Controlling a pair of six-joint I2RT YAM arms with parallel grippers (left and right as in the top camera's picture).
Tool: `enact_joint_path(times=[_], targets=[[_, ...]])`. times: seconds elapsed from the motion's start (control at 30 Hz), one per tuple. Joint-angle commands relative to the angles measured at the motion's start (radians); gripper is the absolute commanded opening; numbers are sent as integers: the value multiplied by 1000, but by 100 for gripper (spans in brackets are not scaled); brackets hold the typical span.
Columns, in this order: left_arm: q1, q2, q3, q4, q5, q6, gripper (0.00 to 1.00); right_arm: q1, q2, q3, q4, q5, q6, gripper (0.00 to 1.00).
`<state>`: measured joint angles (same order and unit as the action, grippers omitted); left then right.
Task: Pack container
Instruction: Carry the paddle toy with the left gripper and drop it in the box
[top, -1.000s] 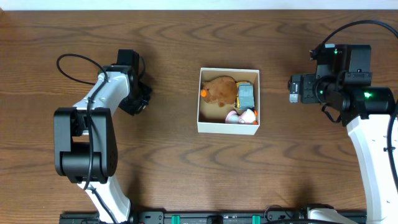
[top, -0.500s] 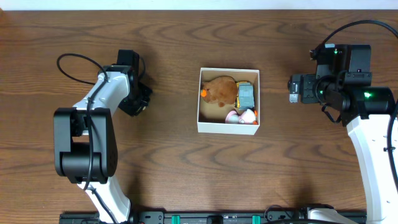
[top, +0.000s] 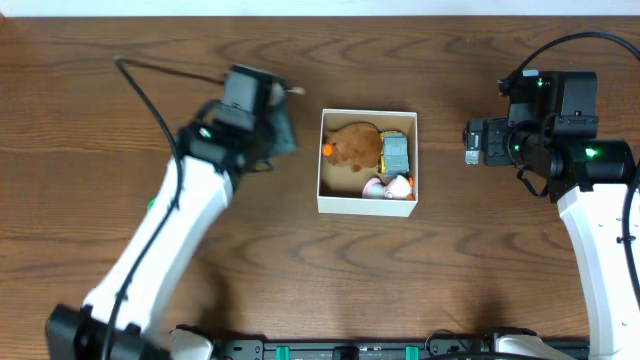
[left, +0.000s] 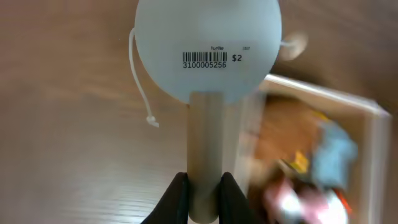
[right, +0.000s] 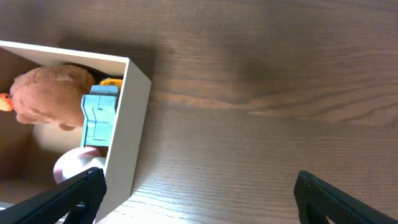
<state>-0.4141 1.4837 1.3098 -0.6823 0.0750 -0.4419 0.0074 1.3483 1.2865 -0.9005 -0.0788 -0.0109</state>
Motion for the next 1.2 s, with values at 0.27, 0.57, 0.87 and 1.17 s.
enact_joint_path(times=[0.27,0.57,0.87,1.17], targets=[[-250,60,5,7,-8,187,6,-6,6,0,2,-3,-5,99],[-272,61,3,8,-8,187,70,-6,6,0,2,-3,-5,99],[-236,37,4,-62,-211,114,80,-7,6,0,0,0,-14,99],[201,-140,3,-199,-251,-115,92,-7,6,0,-2,0,-28,99]])
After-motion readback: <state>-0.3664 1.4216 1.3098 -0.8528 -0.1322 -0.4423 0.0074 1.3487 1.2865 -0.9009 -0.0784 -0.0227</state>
